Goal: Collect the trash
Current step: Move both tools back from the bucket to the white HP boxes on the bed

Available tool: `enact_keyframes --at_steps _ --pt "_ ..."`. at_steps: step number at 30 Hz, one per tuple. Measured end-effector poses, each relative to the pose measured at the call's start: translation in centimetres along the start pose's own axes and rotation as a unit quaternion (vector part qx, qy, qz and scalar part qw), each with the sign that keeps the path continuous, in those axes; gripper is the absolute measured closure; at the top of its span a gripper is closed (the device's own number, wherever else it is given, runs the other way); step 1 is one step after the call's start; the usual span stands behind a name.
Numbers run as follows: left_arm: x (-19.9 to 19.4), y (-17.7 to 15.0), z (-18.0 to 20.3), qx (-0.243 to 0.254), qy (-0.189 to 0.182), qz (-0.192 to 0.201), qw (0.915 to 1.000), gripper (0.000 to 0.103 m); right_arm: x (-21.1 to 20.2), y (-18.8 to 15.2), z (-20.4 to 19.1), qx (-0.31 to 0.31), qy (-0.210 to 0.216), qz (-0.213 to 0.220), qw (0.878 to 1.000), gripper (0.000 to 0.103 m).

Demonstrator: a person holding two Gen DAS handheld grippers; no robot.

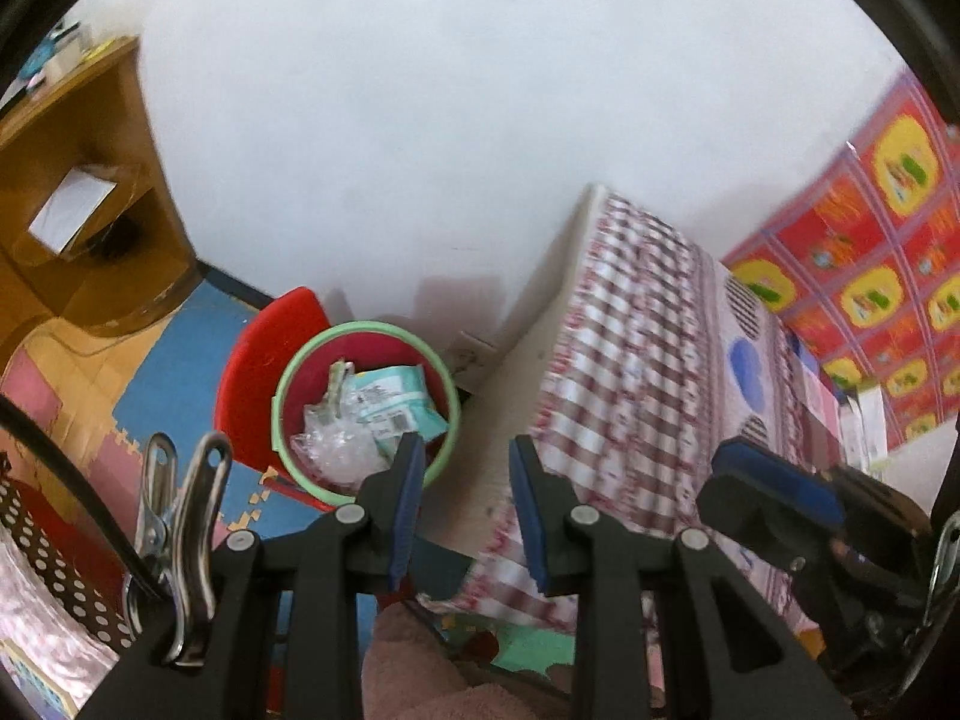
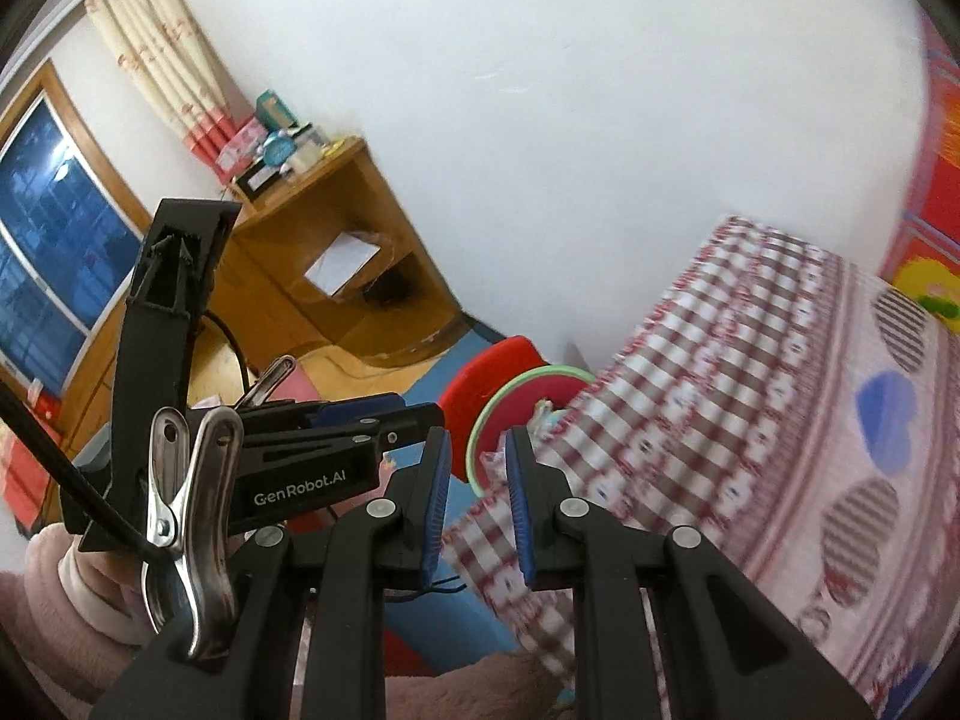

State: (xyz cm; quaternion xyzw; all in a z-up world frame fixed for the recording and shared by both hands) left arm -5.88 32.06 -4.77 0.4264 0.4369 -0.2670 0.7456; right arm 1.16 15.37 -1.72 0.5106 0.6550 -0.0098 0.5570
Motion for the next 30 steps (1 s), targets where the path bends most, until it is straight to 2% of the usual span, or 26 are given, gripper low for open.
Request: enact_keyframes --at_steps 10,18,26,30 --pt "-1.4 -2.9 7.6 0.059 -0.025 -0.003 0.9979 0.074 -7.7 -3.7 4.3 0.052 -0.057 0.046 0.996 0.083" --pt "-1.2 -4.9 14.2 0.095 -0.051 -0.012 0.9941 0.074 -13.6 -7.6 8.4 0.098 -0.099 0.076 0.987 0.083" --pt "-1.0 -6.5 21.5 0.148 -0.077 -0.019 0.9858 0.074 -18.1 -10.5 11.7 0.148 -0.132 0.097 0.975 0.083" --pt "-0.9 -6.9 24.5 0.185 -0.092 -0.026 0.9781 0.074 -19.5 -11.6 13.6 0.177 -0.152 0.109 0.966 0.083"
Point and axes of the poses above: each gripper's, at about its wrist camera, not at the fingertips, and x roughly the way its jaws point, z to its right, y to its top, the point moved 1 cm from there along x, roughly the way its jaws point, and after that the axes turned 1 degree about -x, right-handed, at the moved point
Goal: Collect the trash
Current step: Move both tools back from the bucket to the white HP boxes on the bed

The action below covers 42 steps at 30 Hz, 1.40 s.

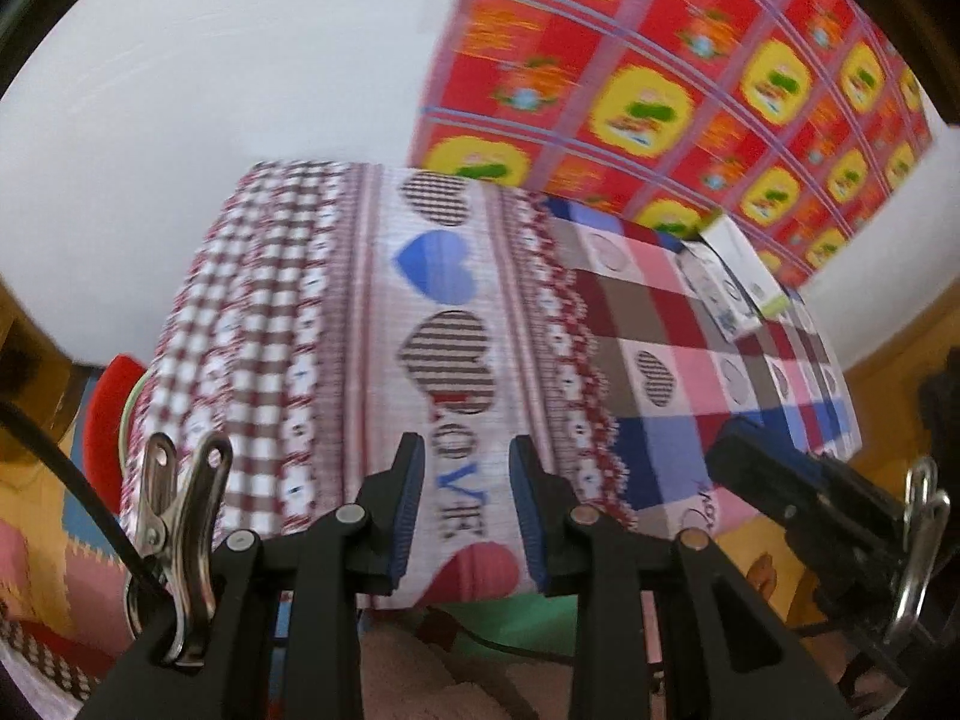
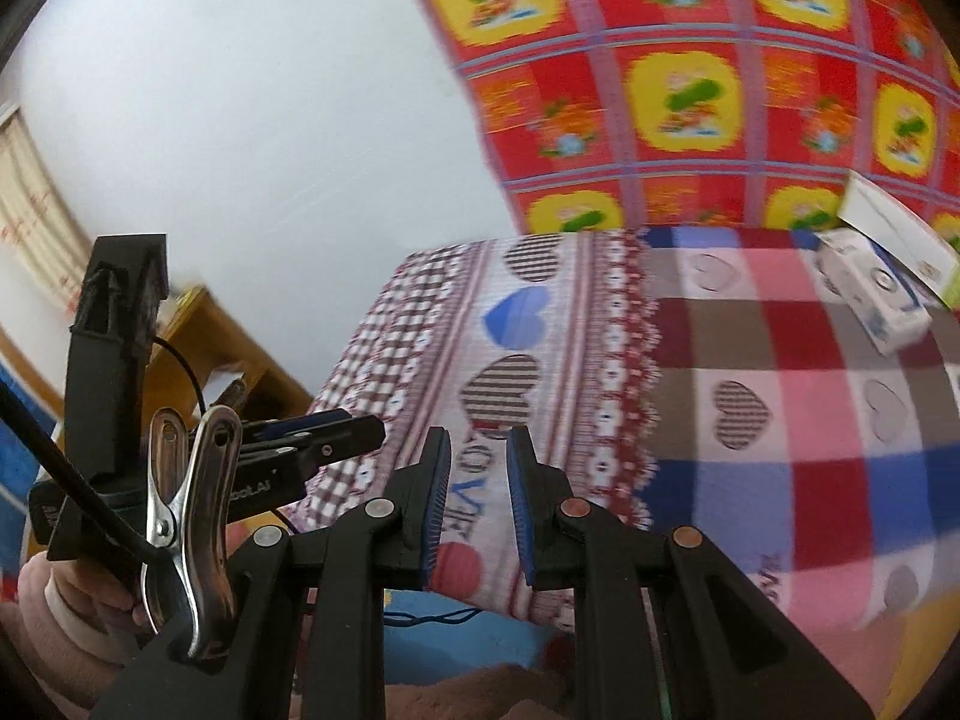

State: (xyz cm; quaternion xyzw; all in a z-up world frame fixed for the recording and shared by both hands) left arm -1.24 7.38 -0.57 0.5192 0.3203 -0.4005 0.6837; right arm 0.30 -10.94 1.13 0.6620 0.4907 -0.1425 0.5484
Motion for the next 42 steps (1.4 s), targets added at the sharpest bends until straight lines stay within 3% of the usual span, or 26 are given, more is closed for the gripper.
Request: enact_keyframes --at_steps 10,20,25,42 --pt "2.8 2.7 3.5 0.057 -0.041 -0.016 0.9974 0.074 -0.6 0.3 5.5 0.071 -0.064 0.023 0.995 0.083" --pt "4.5 4.6 6.2 0.097 -0.048 -0.02 0.9939 0.074 -1.8 1.0 10.1 0.11 -0.1 0.044 0.988 0.082" --pt "5.9 5.2 8.0 0.103 -0.049 -0.024 0.9932 0.074 -2.2 1.7 13.4 0.112 -0.105 0.045 0.987 0.074" --pt "13.7 8.7 21.8 0.075 -0.037 -0.036 0.9958 0.074 -2.9 6.9 29.6 0.101 -0.098 -0.005 0.99 0.074"
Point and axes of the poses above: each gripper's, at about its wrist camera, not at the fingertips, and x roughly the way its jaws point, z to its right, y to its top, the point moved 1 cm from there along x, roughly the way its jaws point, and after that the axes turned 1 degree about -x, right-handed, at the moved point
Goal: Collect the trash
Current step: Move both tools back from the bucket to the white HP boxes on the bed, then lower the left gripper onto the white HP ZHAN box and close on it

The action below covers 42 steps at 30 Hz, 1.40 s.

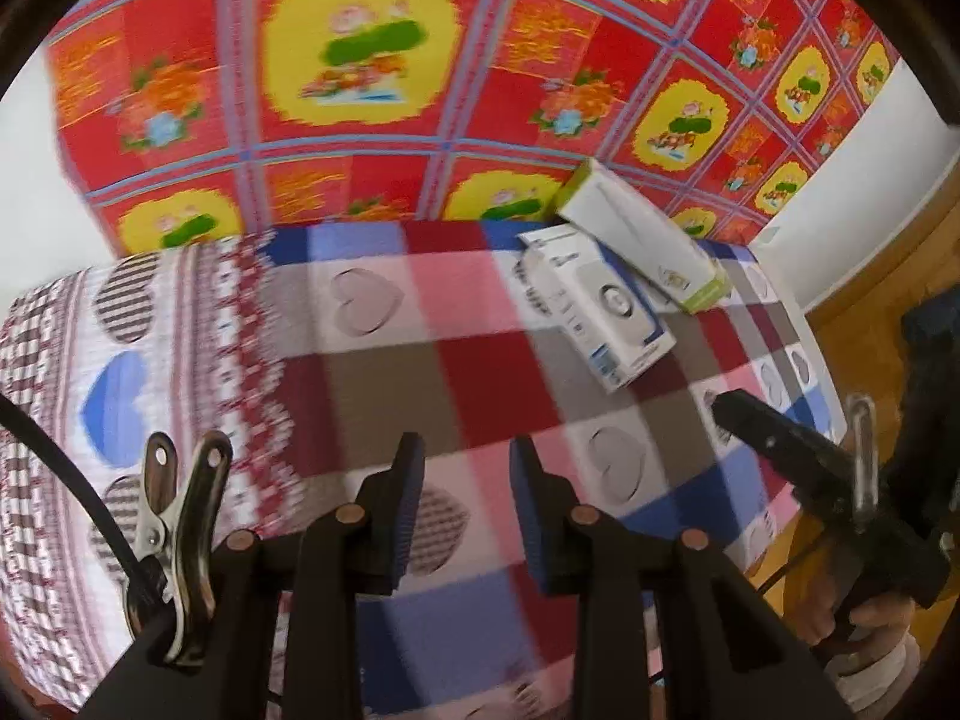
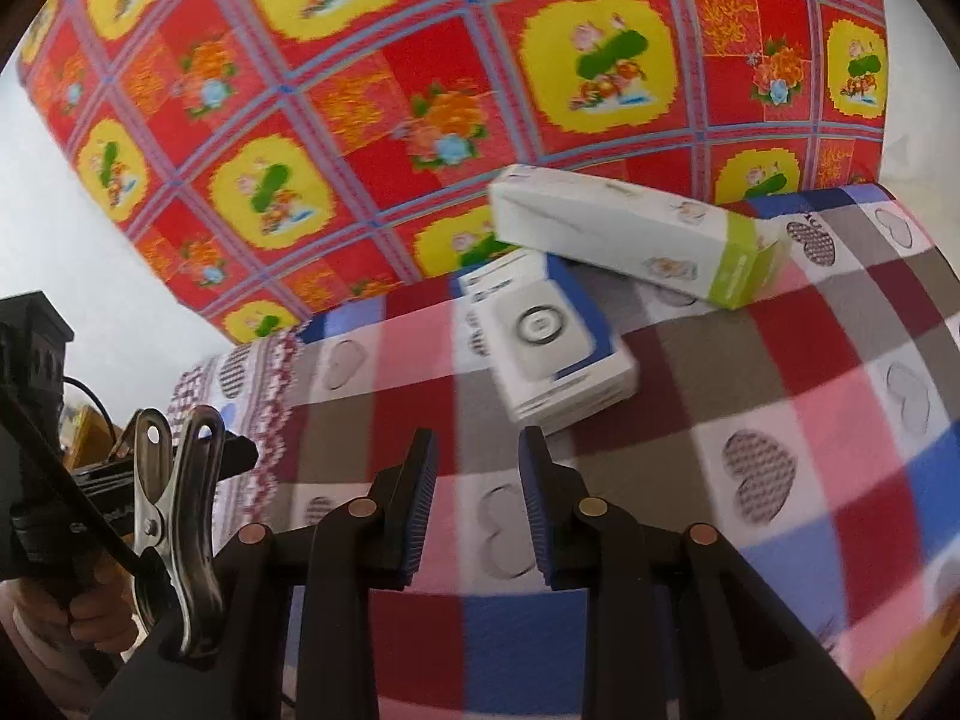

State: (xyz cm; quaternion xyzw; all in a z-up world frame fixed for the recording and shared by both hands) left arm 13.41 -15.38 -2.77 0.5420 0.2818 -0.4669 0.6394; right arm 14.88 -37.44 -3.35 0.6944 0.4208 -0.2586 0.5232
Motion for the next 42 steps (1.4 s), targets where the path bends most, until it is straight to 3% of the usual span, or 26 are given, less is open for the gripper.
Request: enact_keyframes --at_steps 11,21,25,27,30,34,42 --pt "7.0 3.4 5.8 -0.037 -0.016 -0.015 0.9991 0.074 5.1 3.5 5.6 -0.013 0.008 -0.045 0.999 0.074" --pt "12.8 4.9 6.1 -0.095 -0.003 -0.05 0.9942 0.069 9.4 4.5 6.9 -0.028 0.039 -0.091 0.995 0.074" --pt "13.7 5.0 6.6 -0.095 -0.001 -0.045 0.9945 0.06 10.4 4.9 7.1 -0.017 0.065 -0.098 0.993 0.066" --pt "13.9 4.9 6.8 -0.098 -0.006 -0.04 0.9944 0.061 10.6 5.0 7.1 -0.019 0.074 -0.102 0.992 0.065" --pt "14.0 4.9 6.9 -0.104 -0.015 -0.044 0.9935 0.062 10.8 5.0 6.8 -0.022 0.095 -0.116 0.988 0.066" --pt "13.4 4.1 6.7 -0.11 -0.035 -0.056 0.9917 0.076 11.3 3.9 4.8 -0.036 0.128 -0.137 0.982 0.066" --pt "10.2 0.5 3.9 -0.13 0.002 -0.049 0.9903 0.076 12.0 1.3 -1.3 -0.109 0.169 -0.172 0.964 0.065"
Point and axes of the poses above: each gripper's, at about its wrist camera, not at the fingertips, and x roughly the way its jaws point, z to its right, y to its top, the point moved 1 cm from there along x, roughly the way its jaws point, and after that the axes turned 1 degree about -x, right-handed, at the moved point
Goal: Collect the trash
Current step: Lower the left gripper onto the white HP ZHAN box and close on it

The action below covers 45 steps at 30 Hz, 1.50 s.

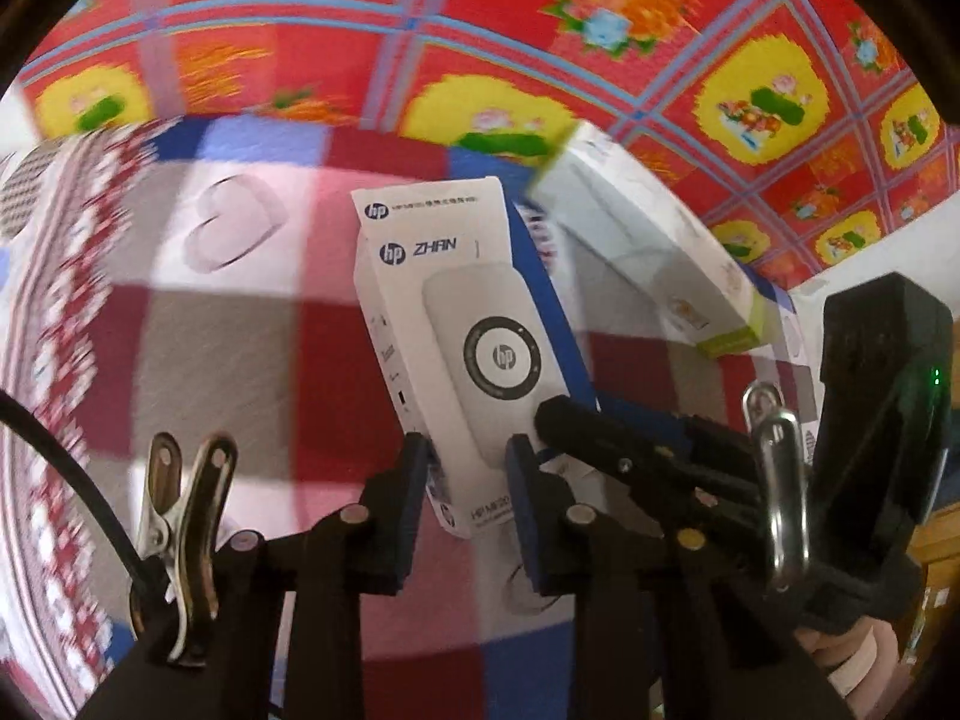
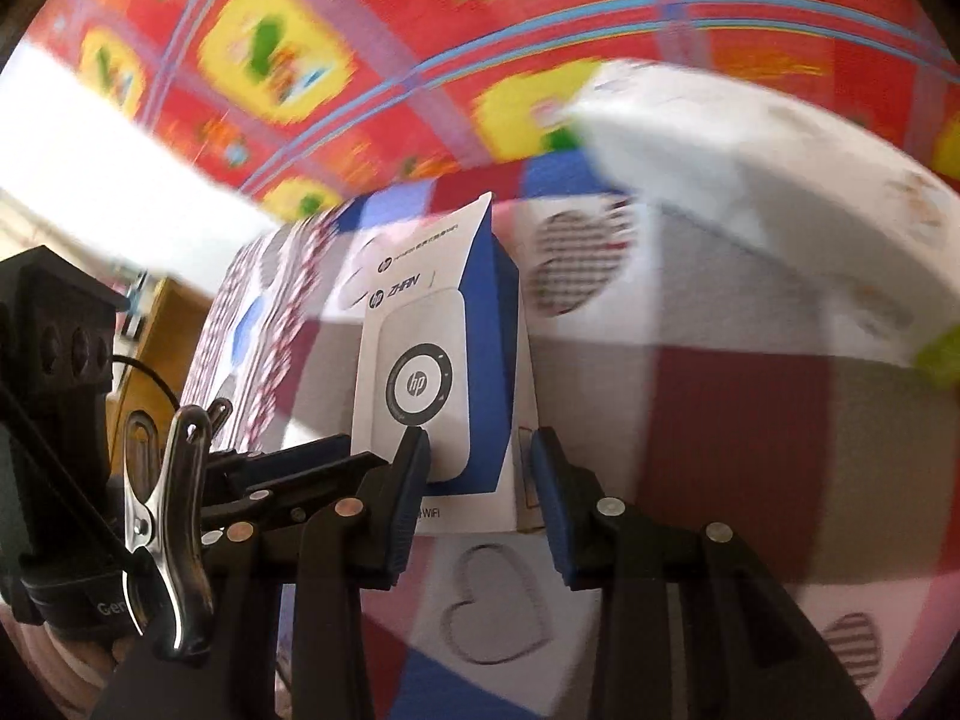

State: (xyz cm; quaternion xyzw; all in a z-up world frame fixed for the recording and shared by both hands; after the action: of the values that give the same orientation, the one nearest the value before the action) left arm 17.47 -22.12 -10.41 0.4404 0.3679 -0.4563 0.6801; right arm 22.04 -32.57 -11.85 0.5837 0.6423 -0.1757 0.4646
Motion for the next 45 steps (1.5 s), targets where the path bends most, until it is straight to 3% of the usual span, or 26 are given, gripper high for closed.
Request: enact_keyframes --at_steps 10,16,21,24,29,35,37,45 --pt "-4.0 -5.5 -4.8 -0.032 0.049 0.019 0.9981 0.075 4.0 -0.2 -6.8 -0.102 0.033 -0.053 0.993 0.064" --pt "-6.1 -7.4 -8.2 -0.076 0.041 0.023 0.996 0.076 5.9 -0.4 -9.8 -0.13 0.051 -0.07 0.988 0.064" --pt "-7.2 -8.9 -9.1 -0.068 0.043 0.021 0.9965 0.076 6.1 -0.2 -11.7 -0.148 0.039 -0.042 0.987 0.064" --pt "-8.5 -9.0 -9.7 -0.062 0.054 0.039 0.9958 0.076 5.4 0.6 -12.0 -0.132 0.039 -0.019 0.99 0.064" --pt "-11.2 -8.4 -11.9 -0.041 0.072 0.061 0.9947 0.073 3.7 0.4 -11.3 -0.09 0.002 0.009 0.996 0.064" --pt "-12.6 -5.3 -14.8 -0.012 0.084 0.079 0.9933 0.066 1.6 -2.1 -9.7 0.012 -0.066 0.031 0.997 0.064" --pt "-12.5 -4.2 -15.5 -0.001 0.085 0.084 0.9928 0.065 1.1 -3.1 -9.0 0.059 -0.064 0.036 0.996 0.064" --pt "-9.8 -0.9 -17.1 0.06 0.058 0.037 0.9958 0.056 1.4 -5.8 -9.6 0.158 -0.054 0.036 0.985 0.062"
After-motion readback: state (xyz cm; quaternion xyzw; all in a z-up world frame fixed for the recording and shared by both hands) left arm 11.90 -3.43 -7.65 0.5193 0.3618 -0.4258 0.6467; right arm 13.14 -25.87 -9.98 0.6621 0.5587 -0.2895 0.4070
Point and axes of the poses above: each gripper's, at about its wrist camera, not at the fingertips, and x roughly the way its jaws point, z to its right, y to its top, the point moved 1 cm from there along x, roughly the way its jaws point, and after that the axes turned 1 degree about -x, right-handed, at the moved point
